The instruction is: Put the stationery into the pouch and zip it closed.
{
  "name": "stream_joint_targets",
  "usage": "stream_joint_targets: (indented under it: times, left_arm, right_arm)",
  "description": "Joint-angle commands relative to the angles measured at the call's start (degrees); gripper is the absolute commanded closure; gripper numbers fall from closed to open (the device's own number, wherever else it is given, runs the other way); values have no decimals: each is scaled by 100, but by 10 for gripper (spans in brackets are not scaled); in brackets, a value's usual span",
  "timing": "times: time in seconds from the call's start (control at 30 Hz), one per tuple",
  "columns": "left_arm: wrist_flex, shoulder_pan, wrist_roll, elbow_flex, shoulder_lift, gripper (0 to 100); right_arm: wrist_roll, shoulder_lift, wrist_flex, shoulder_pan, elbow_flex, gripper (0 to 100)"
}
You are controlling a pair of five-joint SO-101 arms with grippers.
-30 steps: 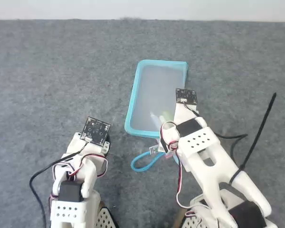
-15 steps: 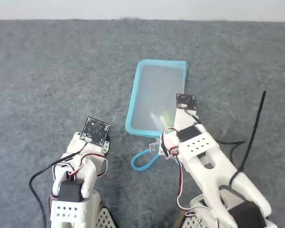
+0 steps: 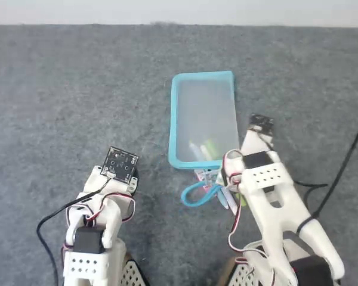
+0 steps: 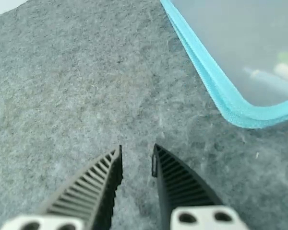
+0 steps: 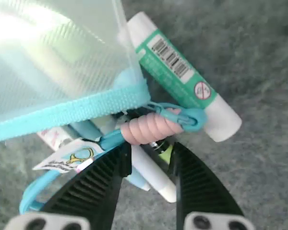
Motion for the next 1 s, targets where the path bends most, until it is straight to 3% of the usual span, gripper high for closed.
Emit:
stream_joint_targets:
  times: [0.0, 0.33, 0.6, 0.97]
  left_arm:
    - [-167, -26, 88, -48, -123, 901]
    - [-167, -18, 88, -48, -123, 901]
    - [-167, -18, 88, -48, -123, 901]
    - [-167, -18, 88, -48, -123, 902]
  right_arm:
    - [-79, -347, 92, 426, -316, 854]
    - [-44, -505, 127, 523, -343, 849]
    - [-79, -286, -154, 497, -237, 682]
    - [-466, 558, -725, 479, -343, 681]
